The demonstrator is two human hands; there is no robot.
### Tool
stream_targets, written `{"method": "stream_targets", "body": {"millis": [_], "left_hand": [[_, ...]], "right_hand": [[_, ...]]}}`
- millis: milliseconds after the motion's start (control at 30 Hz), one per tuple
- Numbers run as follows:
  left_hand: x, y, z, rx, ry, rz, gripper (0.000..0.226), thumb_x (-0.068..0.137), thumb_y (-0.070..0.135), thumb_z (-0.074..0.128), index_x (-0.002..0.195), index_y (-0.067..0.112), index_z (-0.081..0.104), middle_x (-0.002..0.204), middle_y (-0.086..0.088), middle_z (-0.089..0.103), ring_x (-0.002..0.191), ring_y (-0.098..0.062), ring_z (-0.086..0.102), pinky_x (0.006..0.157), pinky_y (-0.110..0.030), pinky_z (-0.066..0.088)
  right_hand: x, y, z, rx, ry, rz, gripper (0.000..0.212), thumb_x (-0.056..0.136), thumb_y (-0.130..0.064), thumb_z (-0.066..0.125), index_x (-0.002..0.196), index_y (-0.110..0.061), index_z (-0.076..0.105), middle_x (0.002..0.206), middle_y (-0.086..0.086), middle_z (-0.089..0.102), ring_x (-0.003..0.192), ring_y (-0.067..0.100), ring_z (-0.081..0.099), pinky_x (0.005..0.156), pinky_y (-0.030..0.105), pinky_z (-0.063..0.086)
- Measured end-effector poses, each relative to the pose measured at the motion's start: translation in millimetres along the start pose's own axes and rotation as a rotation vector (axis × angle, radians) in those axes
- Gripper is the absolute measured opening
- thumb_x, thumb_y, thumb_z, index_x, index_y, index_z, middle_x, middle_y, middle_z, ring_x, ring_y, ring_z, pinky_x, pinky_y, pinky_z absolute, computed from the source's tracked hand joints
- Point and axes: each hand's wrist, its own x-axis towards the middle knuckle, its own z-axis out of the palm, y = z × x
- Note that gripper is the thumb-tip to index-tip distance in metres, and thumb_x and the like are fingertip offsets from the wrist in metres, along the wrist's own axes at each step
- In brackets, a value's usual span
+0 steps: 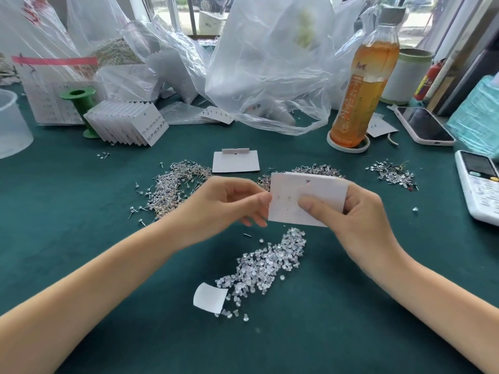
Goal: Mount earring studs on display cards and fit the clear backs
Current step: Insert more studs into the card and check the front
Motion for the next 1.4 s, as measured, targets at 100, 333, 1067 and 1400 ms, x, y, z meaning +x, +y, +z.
{"method": "stream_targets", "body": {"millis": [100,333,1067,1400], "left_hand": [[-1.0,-1.0,2.6,-0.057,-0.023,-0.068,0.026,0.08,0.031,0.061,0.083,0.007,0.069,0.073,-0.003,0.072,0.063,-0.012,0.067,0.058,-0.019,0.052],[-1.3,1.7,3.8,-0.307,-0.078,-0.278,0.019,0.071,0.034,0.068,0.068,0.017,0.074,0.072,-0.007,0.072,0.057,-0.011,0.066,0.05,-0.015,0.049],[0.0,-4.7,-1.7,-0.132,-0.056,-0.062,0.024,0.081,0.039,0.057,0.074,0.023,0.072,0.077,0.002,0.071,0.066,-0.008,0.062,0.06,-0.015,0.047],[-3.0,-9.9,-9.6,0.462,-0.161,0.153,0.007,0.08,0.02,0.074,0.086,0.023,0.074,0.085,0.01,0.066,0.077,-0.011,0.063,0.071,-0.026,0.049]], "right_hand": [[1.3,-0.8,0.2,0.073,-0.079,0.146,0.03,0.062,-0.03,0.073,0.09,-0.019,0.069,0.077,-0.009,0.074,0.062,0.004,0.063,0.05,0.014,0.047],[3.8,-6.4,-4.0,0.217,-0.198,0.385,0.035,0.064,-0.037,0.07,0.085,-0.009,0.069,0.065,0.003,0.068,0.049,0.011,0.059,0.037,0.018,0.04],[7.2,-3.1,-12.3,0.24,-0.17,0.34,0.04,0.065,-0.029,0.072,0.1,-0.012,0.067,0.079,0.001,0.073,0.047,0.01,0.059,0.035,0.016,0.037],[5.8,-2.7,-12.7,0.258,-0.07,0.226,0.033,0.066,-0.029,0.072,0.096,-0.018,0.066,0.08,0.0,0.073,0.047,0.01,0.057,0.037,0.016,0.037]]}}
